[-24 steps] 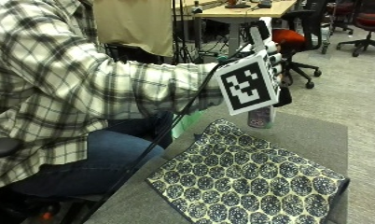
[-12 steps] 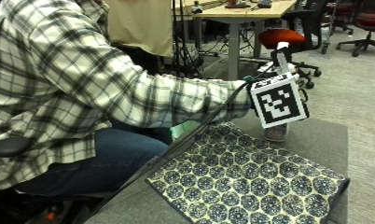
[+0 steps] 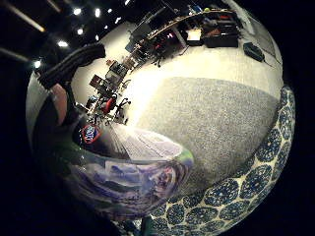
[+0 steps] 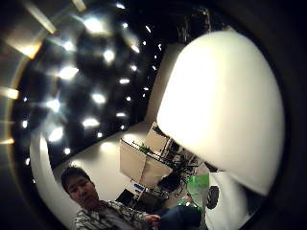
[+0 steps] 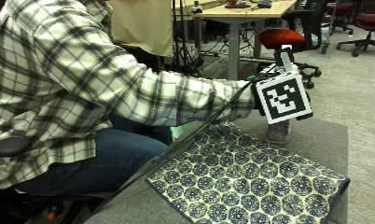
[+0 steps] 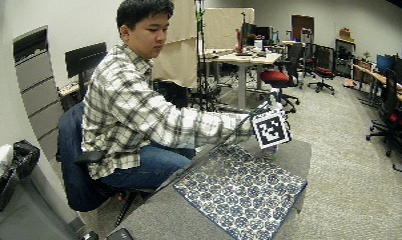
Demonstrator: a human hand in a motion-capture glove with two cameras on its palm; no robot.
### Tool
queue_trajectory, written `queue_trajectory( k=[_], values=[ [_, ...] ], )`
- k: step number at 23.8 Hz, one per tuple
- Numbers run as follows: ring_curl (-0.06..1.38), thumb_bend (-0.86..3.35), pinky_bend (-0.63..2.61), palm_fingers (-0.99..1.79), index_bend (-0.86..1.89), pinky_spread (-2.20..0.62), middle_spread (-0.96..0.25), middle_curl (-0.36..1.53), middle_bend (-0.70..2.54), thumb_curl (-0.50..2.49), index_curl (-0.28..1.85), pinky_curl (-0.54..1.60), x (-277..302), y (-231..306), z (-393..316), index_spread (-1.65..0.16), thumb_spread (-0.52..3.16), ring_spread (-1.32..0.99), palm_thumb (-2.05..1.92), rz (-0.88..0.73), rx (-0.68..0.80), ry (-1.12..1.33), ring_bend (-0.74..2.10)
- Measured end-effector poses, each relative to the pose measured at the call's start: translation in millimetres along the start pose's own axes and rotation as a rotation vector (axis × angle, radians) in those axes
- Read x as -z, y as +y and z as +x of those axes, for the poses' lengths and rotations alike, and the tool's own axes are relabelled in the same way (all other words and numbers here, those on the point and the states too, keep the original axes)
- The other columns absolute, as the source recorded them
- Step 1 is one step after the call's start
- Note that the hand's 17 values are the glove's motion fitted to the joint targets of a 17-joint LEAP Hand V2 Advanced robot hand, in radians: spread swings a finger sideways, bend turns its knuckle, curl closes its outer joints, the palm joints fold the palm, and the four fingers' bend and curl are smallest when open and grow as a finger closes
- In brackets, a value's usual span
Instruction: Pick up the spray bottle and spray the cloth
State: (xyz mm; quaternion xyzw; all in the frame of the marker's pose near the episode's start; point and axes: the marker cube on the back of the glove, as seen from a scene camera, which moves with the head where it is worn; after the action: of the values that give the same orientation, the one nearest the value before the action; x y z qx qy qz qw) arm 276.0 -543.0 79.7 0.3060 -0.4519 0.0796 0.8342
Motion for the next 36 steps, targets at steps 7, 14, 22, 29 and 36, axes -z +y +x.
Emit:
queue_trajectory(
  k=[7,14,22,29,36],
  values=[
    [0.49,-0.03,0.41,1.24,0.21,-0.17,-0.15,0.52,0.47,0.79,0.55,0.41,0.5,1.8,-1.5,-0.27,0.25,-0.19,1.03,-0.036,-0.009,-0.028,0.56],
    [0.48,-0.03,0.44,1.18,0.15,-0.15,-0.15,0.51,0.43,0.77,0.53,0.42,1.1,4.4,1.4,-0.26,0.3,-0.2,1.04,-0.098,-0.026,-0.011,0.53],
    [0.47,-0.06,0.36,0.66,0.11,0.02,-0.12,0.47,0.31,0.7,0.48,0.42,4.2,18.5,5.0,-0.27,0.56,-0.14,0.9,-0.178,-0.084,0.034,0.45],
    [0.42,-0.07,0.34,0.14,0.07,0.11,-0.13,0.43,0.22,0.63,0.39,0.4,20.6,29.3,-7.6,-0.33,0.72,-0.07,0.74,-0.196,-0.101,0.151,0.34],
    [0.35,-0.08,0.34,0.04,0.13,0.15,-0.13,0.38,0.17,0.54,0.34,0.35,54.4,68.9,-29.6,-0.37,0.85,-0.03,0.52,-0.308,-0.078,0.484,0.27]
  ],
)
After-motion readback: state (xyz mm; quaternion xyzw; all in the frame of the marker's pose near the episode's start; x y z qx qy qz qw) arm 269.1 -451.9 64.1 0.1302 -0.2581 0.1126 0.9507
